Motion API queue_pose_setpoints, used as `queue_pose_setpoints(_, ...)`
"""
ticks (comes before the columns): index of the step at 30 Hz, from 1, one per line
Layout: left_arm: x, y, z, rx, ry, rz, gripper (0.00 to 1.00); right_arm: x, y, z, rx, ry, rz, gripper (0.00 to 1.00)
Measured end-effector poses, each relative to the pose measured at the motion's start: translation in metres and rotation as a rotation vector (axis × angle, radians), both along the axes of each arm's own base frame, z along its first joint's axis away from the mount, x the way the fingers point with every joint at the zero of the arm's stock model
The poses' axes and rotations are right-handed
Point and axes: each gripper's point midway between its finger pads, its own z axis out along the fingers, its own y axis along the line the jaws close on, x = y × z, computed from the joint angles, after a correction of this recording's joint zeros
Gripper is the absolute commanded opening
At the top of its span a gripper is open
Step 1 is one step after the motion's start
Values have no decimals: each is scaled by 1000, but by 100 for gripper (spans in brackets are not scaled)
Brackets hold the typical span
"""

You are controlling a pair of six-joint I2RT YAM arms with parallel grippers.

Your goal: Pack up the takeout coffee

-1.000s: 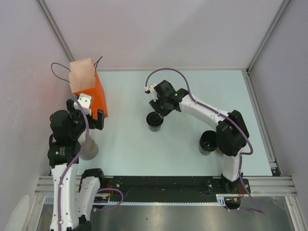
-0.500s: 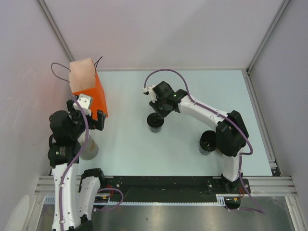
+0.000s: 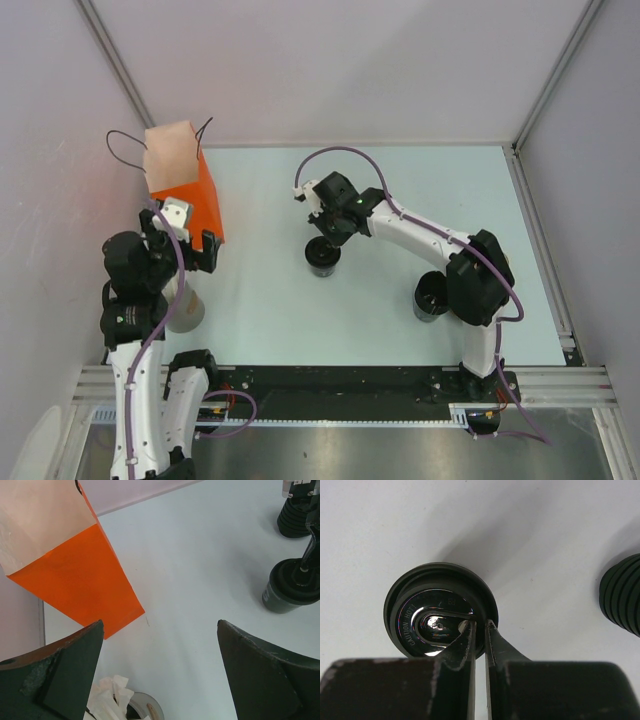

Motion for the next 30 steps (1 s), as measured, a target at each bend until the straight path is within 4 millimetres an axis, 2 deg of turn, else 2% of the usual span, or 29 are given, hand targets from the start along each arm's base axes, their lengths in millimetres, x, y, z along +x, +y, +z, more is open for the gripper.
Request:
queue_pose_setpoints(5, 0, -1, 0, -3, 0, -6, 100, -1, 1, 0, -2, -4, 4, 0)
queue_pose_setpoints(14, 0, -5, -2, -9, 5, -34, 100, 2, -4, 2, -2, 1, -1, 0)
queue_pose_setpoints(18, 9, -2, 2, -6, 38, -29, 100, 8, -16, 5, 8, 19, -16, 0)
queue_pose_setpoints(25, 32, 14, 49, 58, -14, 17, 100, 21, -42, 29, 70, 19, -63, 0)
queue_pose_setpoints(30, 47, 22, 92, 92, -79, 40, 100, 22, -50, 49, 119, 4, -67, 0)
